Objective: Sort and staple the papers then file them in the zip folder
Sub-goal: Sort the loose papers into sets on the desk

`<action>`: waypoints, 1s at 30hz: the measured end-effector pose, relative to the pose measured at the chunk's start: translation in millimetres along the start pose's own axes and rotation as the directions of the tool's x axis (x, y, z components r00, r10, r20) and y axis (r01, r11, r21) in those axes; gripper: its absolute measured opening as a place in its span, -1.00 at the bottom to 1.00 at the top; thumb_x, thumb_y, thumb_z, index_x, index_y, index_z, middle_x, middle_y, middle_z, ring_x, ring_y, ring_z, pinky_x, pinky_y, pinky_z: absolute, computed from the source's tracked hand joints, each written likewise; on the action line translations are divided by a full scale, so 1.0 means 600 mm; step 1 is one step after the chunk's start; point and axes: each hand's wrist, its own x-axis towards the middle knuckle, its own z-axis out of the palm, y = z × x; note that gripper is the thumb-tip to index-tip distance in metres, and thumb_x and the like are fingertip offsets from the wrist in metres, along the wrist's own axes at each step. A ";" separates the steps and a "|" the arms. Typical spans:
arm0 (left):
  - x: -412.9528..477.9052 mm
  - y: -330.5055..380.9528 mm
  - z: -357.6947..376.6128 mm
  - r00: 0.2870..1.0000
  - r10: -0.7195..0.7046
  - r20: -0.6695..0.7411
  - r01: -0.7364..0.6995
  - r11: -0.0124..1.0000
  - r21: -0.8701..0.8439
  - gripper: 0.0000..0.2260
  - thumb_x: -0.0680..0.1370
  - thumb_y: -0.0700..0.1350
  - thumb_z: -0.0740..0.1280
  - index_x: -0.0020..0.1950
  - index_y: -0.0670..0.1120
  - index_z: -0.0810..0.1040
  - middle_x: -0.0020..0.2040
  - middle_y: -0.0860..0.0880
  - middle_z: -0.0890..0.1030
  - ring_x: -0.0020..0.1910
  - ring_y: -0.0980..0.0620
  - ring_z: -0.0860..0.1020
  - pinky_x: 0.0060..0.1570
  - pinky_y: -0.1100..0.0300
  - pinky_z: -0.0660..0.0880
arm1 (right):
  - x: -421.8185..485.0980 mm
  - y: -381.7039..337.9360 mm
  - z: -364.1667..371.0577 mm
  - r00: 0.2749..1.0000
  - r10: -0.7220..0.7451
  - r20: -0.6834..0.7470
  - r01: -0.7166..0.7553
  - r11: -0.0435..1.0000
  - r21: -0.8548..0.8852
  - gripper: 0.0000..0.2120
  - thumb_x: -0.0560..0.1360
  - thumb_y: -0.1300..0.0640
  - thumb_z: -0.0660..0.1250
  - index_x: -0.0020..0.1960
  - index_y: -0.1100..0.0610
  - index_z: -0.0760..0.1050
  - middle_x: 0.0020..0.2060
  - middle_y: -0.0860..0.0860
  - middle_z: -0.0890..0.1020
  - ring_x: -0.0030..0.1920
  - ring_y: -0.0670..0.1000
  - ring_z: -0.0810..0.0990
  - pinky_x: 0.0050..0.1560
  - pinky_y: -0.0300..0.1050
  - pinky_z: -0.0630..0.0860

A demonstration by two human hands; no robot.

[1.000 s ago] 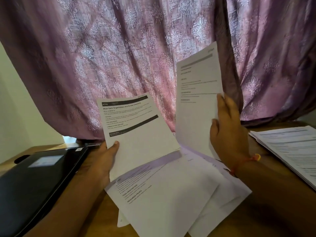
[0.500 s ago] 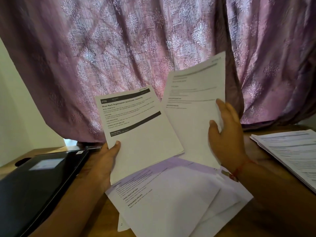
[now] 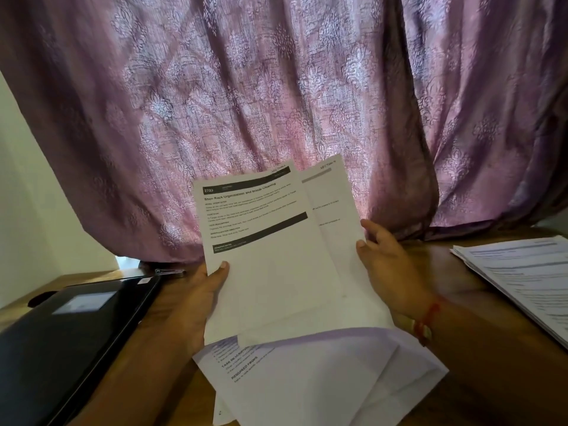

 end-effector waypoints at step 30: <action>0.025 0.001 -0.030 0.990 -0.111 -0.087 0.094 0.980 -0.178 -0.77 0.68 -0.10 0.27 0.31 0.00 0.59 0.16 -0.19 0.68 -0.12 -0.11 0.68 -0.37 0.10 0.62 | -0.035 0.056 0.003 0.710 0.099 0.697 0.587 0.465 -0.663 -0.62 0.59 -0.23 0.15 0.28 -0.09 0.52 0.26 -0.17 0.56 0.32 -0.14 0.45 0.33 -0.18 0.34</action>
